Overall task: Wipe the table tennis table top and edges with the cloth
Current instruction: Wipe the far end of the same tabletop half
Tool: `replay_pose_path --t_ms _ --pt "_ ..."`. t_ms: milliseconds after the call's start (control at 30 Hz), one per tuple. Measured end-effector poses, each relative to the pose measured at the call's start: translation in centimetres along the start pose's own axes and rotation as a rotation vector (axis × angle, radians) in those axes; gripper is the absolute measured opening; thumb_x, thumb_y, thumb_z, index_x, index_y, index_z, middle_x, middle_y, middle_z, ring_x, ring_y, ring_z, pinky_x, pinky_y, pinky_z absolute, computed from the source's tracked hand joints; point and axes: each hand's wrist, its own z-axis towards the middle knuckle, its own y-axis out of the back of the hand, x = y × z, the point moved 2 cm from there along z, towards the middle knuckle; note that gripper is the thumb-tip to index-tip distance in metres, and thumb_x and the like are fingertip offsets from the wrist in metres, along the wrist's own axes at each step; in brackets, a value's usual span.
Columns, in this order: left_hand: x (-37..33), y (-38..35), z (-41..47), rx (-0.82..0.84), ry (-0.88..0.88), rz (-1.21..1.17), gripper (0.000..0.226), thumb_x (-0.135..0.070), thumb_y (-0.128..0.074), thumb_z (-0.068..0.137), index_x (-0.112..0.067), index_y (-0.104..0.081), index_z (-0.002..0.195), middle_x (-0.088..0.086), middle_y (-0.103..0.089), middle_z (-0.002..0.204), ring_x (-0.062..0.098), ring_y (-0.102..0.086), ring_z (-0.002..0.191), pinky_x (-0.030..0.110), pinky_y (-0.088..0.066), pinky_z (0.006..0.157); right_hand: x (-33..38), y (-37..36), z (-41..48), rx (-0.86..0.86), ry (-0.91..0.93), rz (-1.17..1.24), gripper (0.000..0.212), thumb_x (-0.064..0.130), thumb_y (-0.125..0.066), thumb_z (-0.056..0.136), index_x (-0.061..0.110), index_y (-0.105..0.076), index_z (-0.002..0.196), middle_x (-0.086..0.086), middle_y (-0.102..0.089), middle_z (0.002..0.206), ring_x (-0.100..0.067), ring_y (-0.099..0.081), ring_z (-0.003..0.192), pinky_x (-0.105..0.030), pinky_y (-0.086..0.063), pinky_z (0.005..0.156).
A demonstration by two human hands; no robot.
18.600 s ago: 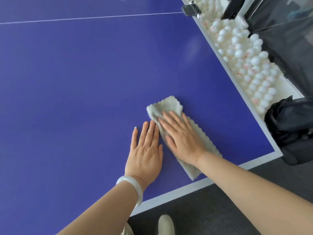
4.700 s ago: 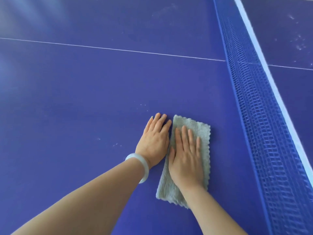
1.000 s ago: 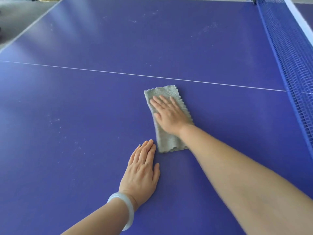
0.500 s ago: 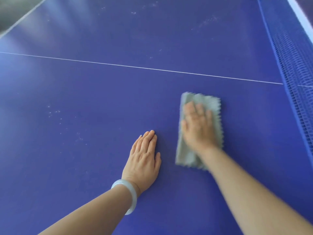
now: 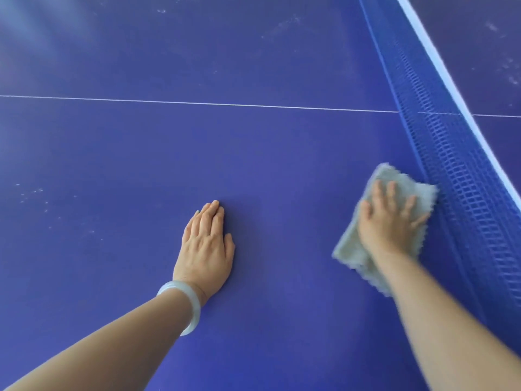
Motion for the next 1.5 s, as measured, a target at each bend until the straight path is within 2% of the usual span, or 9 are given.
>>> replay_pose_path --t_ms 233,500,700,800,933,1067,1133,1333,1500 --pt "0.1 0.2 0.0 0.02 0.011 -0.016 0.055 -0.025 -0.036 0.098 -0.001 -0.038 0.148 0.011 -0.031 0.158 0.027 -0.024 0.147 0.036 -0.01 0.123 6.5 -3.5 -13.2 -0.013 0.939 -0.078 0.06 0.044 -0.032 0.1 0.03 -0.025 0.158 0.006 -0.018 0.166 -0.03 -0.015 0.154 -0.062 -0.011 0.121" --pt "0.1 -0.2 0.0 0.015 0.005 -0.015 0.054 -0.022 -0.041 0.1 -0.001 -0.034 0.149 0.011 -0.026 0.16 0.026 -0.019 0.149 0.034 -0.005 0.123 -8.4 -0.2 -4.9 -0.028 -0.068 -0.052 0.074 0.055 0.004 0.093 0.029 -0.011 0.161 0.003 -0.006 0.168 -0.032 -0.008 0.154 -0.059 -0.008 0.122" --pt "0.2 0.0 0.0 0.038 0.017 -0.024 0.055 -0.022 -0.04 0.1 -0.002 -0.031 0.151 0.011 -0.024 0.161 0.027 -0.016 0.15 0.039 -0.009 0.123 8.9 -4.2 -20.3 -0.074 0.66 -0.016 0.059 0.044 -0.03 0.102 0.025 -0.029 0.157 0.001 -0.019 0.166 -0.034 -0.012 0.154 -0.064 -0.013 0.119" --pt "0.4 -0.1 -0.1 0.043 0.02 -0.039 0.055 -0.023 -0.039 0.101 -0.004 -0.029 0.151 0.009 -0.022 0.162 0.027 -0.015 0.15 0.039 -0.008 0.123 6.9 -4.8 -22.5 -0.046 0.901 -0.002 0.058 0.043 -0.033 0.103 0.029 -0.025 0.158 0.005 -0.015 0.167 -0.026 -0.009 0.155 -0.057 -0.011 0.122" --pt "0.6 -0.1 -0.2 0.03 0.003 -0.067 0.055 -0.023 -0.039 0.101 -0.003 -0.029 0.151 0.01 -0.022 0.161 0.028 -0.016 0.149 0.036 -0.005 0.123 -4.4 -2.9 -17.5 -0.138 0.361 -0.073 0.056 0.038 -0.027 0.102 0.022 -0.032 0.156 -0.003 -0.028 0.163 -0.031 -0.026 0.15 -0.057 -0.021 0.12" --pt "0.4 -0.1 -0.1 0.02 -0.018 -0.104 0.057 -0.025 -0.041 0.1 -0.002 -0.03 0.151 0.01 -0.023 0.161 0.027 -0.016 0.149 0.036 -0.004 0.123 -7.3 -2.3 -16.5 -0.075 -0.283 0.043 0.06 0.042 -0.014 0.105 0.022 -0.012 0.161 -0.006 -0.007 0.168 -0.032 -0.005 0.154 -0.059 -0.01 0.122" --pt "0.5 -0.1 -0.1 0.028 -0.022 -0.123 0.058 -0.025 -0.042 0.099 -0.002 -0.029 0.151 0.01 -0.022 0.161 0.028 -0.015 0.149 0.036 -0.005 0.123 -2.7 -2.8 -18.7 -0.098 -0.233 0.036 0.058 0.038 -0.014 0.105 0.02 -0.012 0.161 -0.008 -0.009 0.168 -0.032 -0.004 0.154 -0.058 -0.006 0.122" --pt "1.3 0.2 -0.3 0.004 -0.056 -0.275 0.05 -0.021 -0.046 0.1 -0.006 -0.042 0.147 0.006 -0.032 0.157 0.024 -0.022 0.147 0.038 -0.014 0.122 3.1 -5.2 -28.3 -0.004 0.832 -0.05 0.06 0.038 -0.033 0.103 0.025 -0.019 0.16 0.003 -0.01 0.168 -0.024 -0.009 0.155 -0.053 -0.013 0.122" --pt "1.4 0.2 -0.5 -0.048 -0.05 -0.362 0.044 -0.02 -0.045 0.1 -0.008 -0.05 0.142 0.003 -0.04 0.152 0.019 -0.026 0.146 0.032 -0.017 0.121 -7.2 -3.0 -22.5 -0.049 0.22 -0.029 0.065 0.048 -0.011 0.099 0.024 -0.016 0.16 0.002 -0.009 0.168 -0.022 -0.006 0.155 -0.051 -0.012 0.125"
